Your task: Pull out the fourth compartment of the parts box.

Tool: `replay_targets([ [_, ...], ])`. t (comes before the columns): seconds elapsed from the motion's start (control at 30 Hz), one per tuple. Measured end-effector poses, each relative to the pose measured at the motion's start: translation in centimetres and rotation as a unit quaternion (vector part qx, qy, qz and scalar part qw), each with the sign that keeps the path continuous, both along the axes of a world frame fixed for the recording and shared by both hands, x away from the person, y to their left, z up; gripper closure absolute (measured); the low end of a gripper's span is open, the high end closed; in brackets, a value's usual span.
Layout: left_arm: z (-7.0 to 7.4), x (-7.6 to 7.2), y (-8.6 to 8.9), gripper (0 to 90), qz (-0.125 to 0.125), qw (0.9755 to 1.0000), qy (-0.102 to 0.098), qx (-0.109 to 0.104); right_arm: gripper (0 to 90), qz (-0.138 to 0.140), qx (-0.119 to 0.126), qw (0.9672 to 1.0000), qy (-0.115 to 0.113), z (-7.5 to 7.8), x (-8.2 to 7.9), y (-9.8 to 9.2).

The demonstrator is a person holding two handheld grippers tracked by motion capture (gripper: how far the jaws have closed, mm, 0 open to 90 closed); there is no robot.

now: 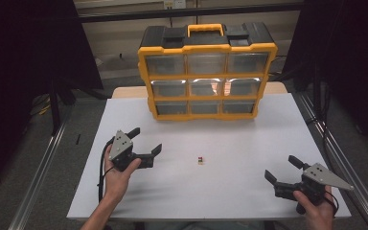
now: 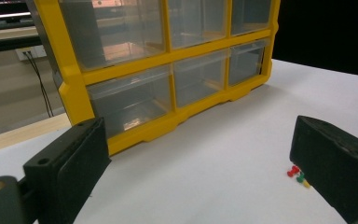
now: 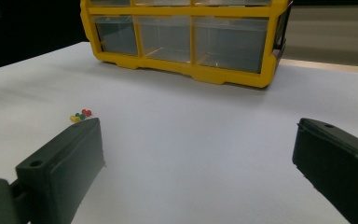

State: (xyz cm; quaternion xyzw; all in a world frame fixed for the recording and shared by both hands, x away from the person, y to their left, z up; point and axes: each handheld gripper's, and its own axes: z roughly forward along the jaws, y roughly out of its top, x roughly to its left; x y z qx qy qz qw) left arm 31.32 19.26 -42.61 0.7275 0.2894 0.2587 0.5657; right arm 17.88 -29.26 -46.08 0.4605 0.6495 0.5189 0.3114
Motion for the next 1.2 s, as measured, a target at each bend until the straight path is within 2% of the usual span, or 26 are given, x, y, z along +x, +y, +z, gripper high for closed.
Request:
replay_targets([
  [0.1, 0.1, 0.4, -0.2, 4.6, -0.004, 1.0000, -0.004, -0.003, 1.6, -0.002, 0.002, 1.0000, 0.000, 0.0, 0.0, 0.0],
  [0.13, 0.2, 0.5, -0.3, 4.6, -0.005, 0.9999, -0.001, -0.016, 1.6, -0.002, 0.001, 1.0000, 0.001, 0.0, 0.0, 0.0],
  [0.23, 0.6, 1.3, -0.3, 4.7, -0.012, 0.9999, -0.006, -0.008, 1.6, 0.000, 0.000, 1.0000, -0.001, 0.0, 0.0, 0.0],
  [0.27, 0.8, 1.6, -0.5, 4.7, -0.011, 0.9997, -0.008, -0.020, 1.6, 0.001, 0.000, 1.0000, 0.001, 0.1, 0.1, 0.2],
  [0.3, 0.8, 1.6, -0.5, 4.7, -0.011, 0.9997, -0.008, -0.020, 1.6, 0.002, 0.000, 1.0000, 0.000, 0.0, 0.1, 0.2],
  [0.33, 1.1, 2.1, -0.4, 4.7, -0.010, 0.9998, -0.017, -0.008, 1.6, 0.003, 0.001, 1.0000, 0.002, 0.1, 0.1, 0.3],
  [0.37, 1.1, 2.1, -0.4, 4.7, -0.010, 0.9998, -0.017, -0.008, 1.6, 0.003, 0.001, 1.0000, 0.002, 0.1, 0.1, 0.3],
  [0.4, 1.1, 2.5, -0.4, 4.7, -0.007, 0.9997, -0.010, -0.020, 1.6, 0.004, -0.007, 1.0000, 0.005, 0.0, 0.2, 0.4],
  [0.67, 1.6, 4.1, -0.8, 4.0, 0.003, 0.9997, -0.011, -0.020, 1.6, 0.006, -0.005, 1.0000, 0.005, -0.1, 0.3, 0.3],
  [0.8, 1.9, 5.1, -1.4, 3.4, 0.006, 0.9995, -0.029, -0.010, 1.6, 0.009, -0.007, 0.9999, 0.004, -0.1, 0.3, 0.3],
  [0.9, 2.0, 5.5, -1.7, 3.4, 0.003, 0.9996, -0.026, -0.010, 1.6, 0.010, -0.007, 0.9999, 0.004, -0.1, 0.3, 0.3],
  [0.97, 2.2, 6.0, -2.1, 3.4, 0.002, 0.9993, -0.038, 0.000, 1.6, 0.010, -0.005, 0.9999, 0.004, -0.1, 0.3, 0.3],
  [1.0, 2.4, 6.4, -2.3, 3.4, 0.001, 0.9988, -0.047, 0.014, 1.6, 0.012, -0.004, 0.9999, 0.005, -0.1, 0.3, 0.3],
  [1.07, 2.6, 6.7, -2.4, 3.4, 0.003, 0.9984, -0.054, 0.016, 1.6, 0.011, -0.003, 0.9999, 0.005, -0.1, 0.3, 0.3],
  [1.1, 2.7, 6.8, -2.7, 3.4, 0.008, 0.9984, -0.056, 0.004, 1.6, 0.010, -0.004, 0.9999, 0.005, -0.1, 0.3, 0.3],
  [1.2, 3.2, 7.3, -3.0, 3.4, 0.010, 0.9977, -0.068, -0.001, 1.6, 0.007, -0.001, 1.0000, 0.006, -0.1, 0.3, 0.2],
])
